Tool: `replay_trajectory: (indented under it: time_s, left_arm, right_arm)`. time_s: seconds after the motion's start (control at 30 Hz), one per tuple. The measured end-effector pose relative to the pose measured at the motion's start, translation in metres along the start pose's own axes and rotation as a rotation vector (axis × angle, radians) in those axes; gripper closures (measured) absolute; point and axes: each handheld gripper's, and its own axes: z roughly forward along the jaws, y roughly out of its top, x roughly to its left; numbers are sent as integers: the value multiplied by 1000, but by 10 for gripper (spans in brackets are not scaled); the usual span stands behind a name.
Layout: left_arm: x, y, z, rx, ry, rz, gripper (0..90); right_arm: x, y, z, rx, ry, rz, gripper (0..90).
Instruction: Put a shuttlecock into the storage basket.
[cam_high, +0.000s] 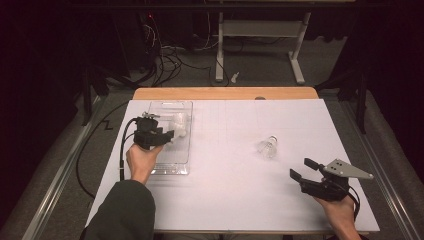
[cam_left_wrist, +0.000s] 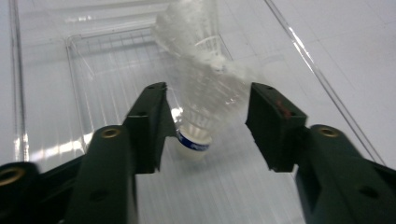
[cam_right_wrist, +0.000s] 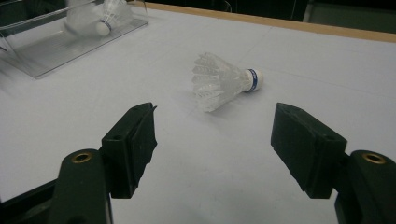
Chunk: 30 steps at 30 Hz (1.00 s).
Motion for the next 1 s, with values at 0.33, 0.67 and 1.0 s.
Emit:
replay_trajectory:
  time_s: [0.33, 0.67, 1.0]
  left_arm:
    - [-7, -2, -6, -32, 15, 23, 348]
    - [-14, -11, -16, -79, -2, 41, 326]
    - [-18, -19, -26, -118, -22, 59, 331]
  right_arm:
    - [0, 0, 0, -2, 0, -2, 310]
    - [0, 0, 0, -3, 0, -2, 311]
    - [0, 0, 0, -3, -1, -3, 310]
